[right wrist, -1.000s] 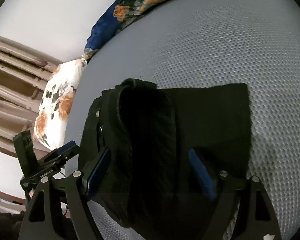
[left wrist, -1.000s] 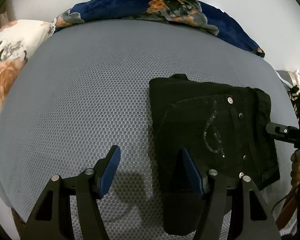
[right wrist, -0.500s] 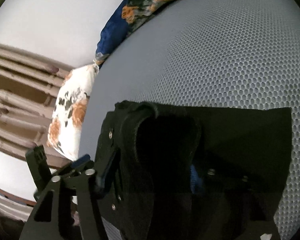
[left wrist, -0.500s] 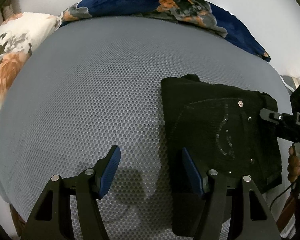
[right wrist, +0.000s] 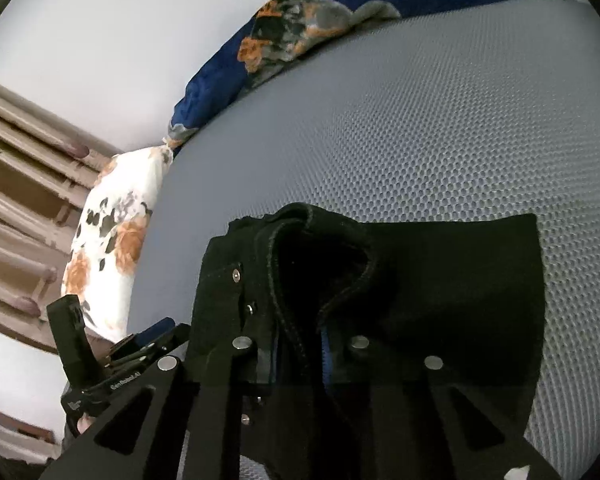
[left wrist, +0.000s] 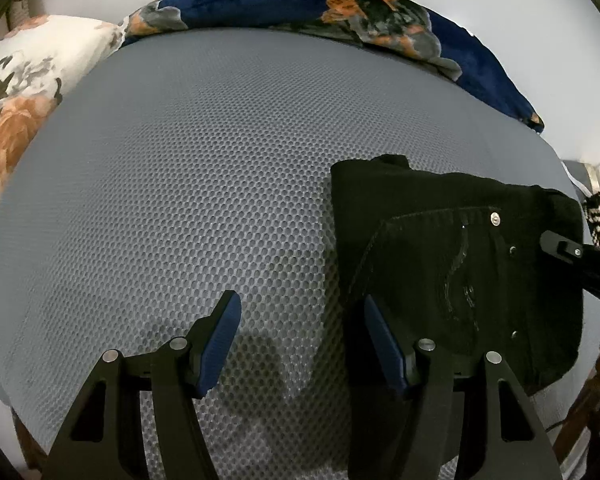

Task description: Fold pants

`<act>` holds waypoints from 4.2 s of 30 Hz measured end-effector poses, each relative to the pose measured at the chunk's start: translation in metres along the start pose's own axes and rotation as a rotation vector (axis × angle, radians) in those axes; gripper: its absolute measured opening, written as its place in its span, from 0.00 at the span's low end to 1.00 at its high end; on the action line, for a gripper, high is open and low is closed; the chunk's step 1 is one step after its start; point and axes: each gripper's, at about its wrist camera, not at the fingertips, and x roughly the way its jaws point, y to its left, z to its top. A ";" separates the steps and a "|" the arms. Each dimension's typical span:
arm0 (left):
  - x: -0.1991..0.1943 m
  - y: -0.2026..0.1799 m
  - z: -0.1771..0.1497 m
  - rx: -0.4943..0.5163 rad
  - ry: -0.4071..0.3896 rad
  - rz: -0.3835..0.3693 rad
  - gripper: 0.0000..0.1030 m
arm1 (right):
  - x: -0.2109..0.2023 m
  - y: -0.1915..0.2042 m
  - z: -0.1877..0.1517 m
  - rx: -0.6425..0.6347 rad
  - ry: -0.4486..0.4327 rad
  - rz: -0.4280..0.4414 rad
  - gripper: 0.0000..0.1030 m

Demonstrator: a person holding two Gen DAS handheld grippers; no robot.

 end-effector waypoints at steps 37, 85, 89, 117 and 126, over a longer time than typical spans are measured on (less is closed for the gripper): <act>0.035 -0.072 0.021 0.210 0.036 0.026 0.63 | -0.035 -0.088 -0.008 0.151 -0.063 -0.165 0.28; 0.015 -0.075 -0.051 0.270 0.080 -0.033 0.68 | -0.084 -0.075 -0.102 0.153 -0.043 -0.244 0.09; 0.015 -0.076 -0.052 0.276 0.079 -0.031 0.69 | -0.083 -0.073 -0.100 0.150 -0.041 -0.249 0.12; 0.019 -0.026 -0.019 0.052 0.187 -0.317 0.70 | -0.076 -0.111 -0.059 0.206 -0.004 -0.111 0.46; 0.034 -0.012 0.003 -0.059 0.240 -0.449 0.70 | -0.058 -0.134 -0.053 0.263 0.035 0.061 0.48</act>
